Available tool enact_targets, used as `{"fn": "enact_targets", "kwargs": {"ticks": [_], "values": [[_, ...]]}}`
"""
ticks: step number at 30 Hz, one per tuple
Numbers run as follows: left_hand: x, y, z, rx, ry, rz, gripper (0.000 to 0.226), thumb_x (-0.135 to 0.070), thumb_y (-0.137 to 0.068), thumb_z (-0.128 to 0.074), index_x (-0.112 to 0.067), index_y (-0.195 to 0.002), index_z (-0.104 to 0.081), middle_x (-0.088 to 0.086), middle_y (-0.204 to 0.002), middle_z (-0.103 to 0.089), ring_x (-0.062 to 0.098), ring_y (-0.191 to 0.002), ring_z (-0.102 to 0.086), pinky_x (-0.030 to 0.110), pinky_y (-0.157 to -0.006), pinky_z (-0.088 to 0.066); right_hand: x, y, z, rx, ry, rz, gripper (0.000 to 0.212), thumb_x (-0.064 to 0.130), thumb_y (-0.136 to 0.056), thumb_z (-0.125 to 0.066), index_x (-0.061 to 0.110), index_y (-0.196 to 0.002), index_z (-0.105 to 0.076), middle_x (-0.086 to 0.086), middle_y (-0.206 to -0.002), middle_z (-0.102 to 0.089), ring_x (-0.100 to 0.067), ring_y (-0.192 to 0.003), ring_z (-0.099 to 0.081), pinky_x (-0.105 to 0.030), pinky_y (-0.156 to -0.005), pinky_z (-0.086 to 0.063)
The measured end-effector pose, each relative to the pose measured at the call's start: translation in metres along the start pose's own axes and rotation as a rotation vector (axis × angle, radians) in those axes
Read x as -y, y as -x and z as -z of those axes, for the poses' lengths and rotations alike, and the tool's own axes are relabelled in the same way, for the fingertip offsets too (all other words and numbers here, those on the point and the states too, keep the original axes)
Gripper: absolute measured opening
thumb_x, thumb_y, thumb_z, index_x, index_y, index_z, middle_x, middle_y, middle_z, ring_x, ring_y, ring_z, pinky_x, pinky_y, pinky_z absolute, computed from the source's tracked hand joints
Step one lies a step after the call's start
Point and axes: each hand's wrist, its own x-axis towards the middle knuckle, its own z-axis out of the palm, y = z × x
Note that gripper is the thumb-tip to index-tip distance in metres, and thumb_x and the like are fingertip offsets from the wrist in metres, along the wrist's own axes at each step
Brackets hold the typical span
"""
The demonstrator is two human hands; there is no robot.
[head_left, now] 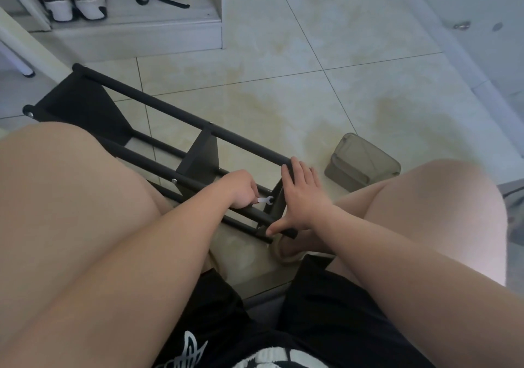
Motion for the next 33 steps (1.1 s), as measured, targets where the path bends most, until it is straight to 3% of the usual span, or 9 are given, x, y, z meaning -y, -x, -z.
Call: {"fn": "enact_targets", "kwargs": {"ticks": [5,10,14,18,21,23,26,29,33], "values": [[0.002,-0.007,0.002,0.058,0.05,-0.028,0.013,-0.017,-0.084,-0.074,-0.03,-0.085,-0.075,-0.009,-0.083,-0.071,0.016,-0.09,-0.066,0.03,-0.084,-0.049,0.002,0.002,-0.003,-0.008,-0.031,0.019,0.161,0.094,-0.051,-0.066,0.003,-0.159,0.01,-0.023,-0.164,0.02,-0.039,-0.153,0.02,-0.051,-0.125,0.007],[0.0,-0.011,0.003,0.094,0.073,-0.04,0.019,-0.016,-0.087,-0.067,-0.033,-0.079,-0.071,-0.012,-0.078,-0.065,0.011,-0.081,-0.061,0.032,-0.082,-0.048,0.0,0.002,-0.004,-0.002,-0.066,0.013,0.161,0.092,-0.051,-0.069,0.003,-0.159,0.011,-0.023,-0.164,0.022,-0.037,-0.153,0.022,-0.049,-0.126,0.006],[-0.002,-0.017,0.001,0.136,0.237,0.016,0.012,-0.025,-0.088,-0.063,-0.024,-0.095,-0.073,-0.001,-0.097,-0.073,0.017,-0.095,-0.068,0.038,-0.09,-0.052,0.002,0.001,-0.004,0.01,-0.074,0.013,0.161,0.092,-0.051,-0.069,0.004,-0.159,0.013,-0.022,-0.163,0.025,-0.037,-0.152,0.023,-0.049,-0.125,0.008],[-0.002,-0.025,-0.006,0.111,0.404,0.025,0.008,-0.027,-0.094,-0.065,-0.019,-0.095,-0.068,-0.013,-0.073,-0.074,0.002,-0.073,-0.073,0.029,-0.07,-0.05,0.002,0.0,-0.005,0.009,-0.086,0.013,0.161,0.092,-0.051,-0.069,0.004,-0.159,0.013,-0.021,-0.164,0.025,-0.037,-0.152,0.023,-0.048,-0.124,0.008],[-0.003,-0.029,-0.014,0.023,0.427,0.021,0.014,-0.023,-0.089,-0.071,-0.018,-0.101,-0.07,-0.009,-0.072,-0.074,0.0,-0.064,-0.071,0.025,-0.061,-0.045,0.002,0.0,-0.006,-0.001,-0.1,0.016,0.161,0.091,-0.051,-0.069,0.004,-0.159,0.012,-0.022,-0.164,0.025,-0.037,-0.152,0.023,-0.048,-0.123,0.009],[-0.004,-0.029,-0.018,0.005,0.424,0.015,0.018,-0.021,-0.085,-0.074,-0.019,-0.103,-0.072,-0.006,-0.076,-0.076,0.001,-0.064,-0.072,0.027,-0.066,-0.048,0.001,0.0,-0.007,-0.006,-0.114,0.013,0.162,0.091,-0.05,-0.07,0.004,-0.159,0.013,-0.021,-0.164,0.025,-0.036,-0.152,0.023,-0.047,-0.123,0.009],[-0.007,-0.029,-0.022,0.005,0.444,0.019,0.01,-0.02,-0.087,-0.072,-0.022,-0.097,-0.07,-0.004,-0.081,-0.077,0.007,-0.07,-0.073,0.032,-0.086,-0.053,0.001,0.001,-0.008,-0.023,-0.148,0.004,0.166,0.089,-0.048,-0.073,0.001,-0.157,0.016,-0.018,-0.165,0.023,-0.033,-0.153,0.021,-0.045,-0.124,0.008],[-0.011,-0.029,-0.022,0.017,0.447,0.047,0.011,-0.023,-0.092,-0.066,-0.019,-0.1,-0.072,-0.004,-0.082,-0.078,0.009,-0.077,-0.072,0.033,-0.081,-0.05,0.001,0.002,-0.009,-0.027,-0.16,-0.002,0.168,0.09,-0.046,-0.073,-0.001,-0.157,0.016,-0.018,-0.166,0.022,-0.032,-0.154,0.02,-0.044,-0.125,0.007],[-0.013,-0.028,-0.02,0.062,0.398,0.063,0.017,-0.024,-0.092,-0.064,-0.016,-0.101,-0.076,0.003,-0.096,-0.077,0.019,-0.091,-0.07,0.036,-0.091,-0.049,0.001,0.002,-0.009,-0.031,-0.156,0.0,0.168,0.09,-0.047,-0.072,-0.001,-0.157,0.015,-0.017,-0.166,0.022,-0.033,-0.154,0.02,-0.044,-0.124,0.008]]}}
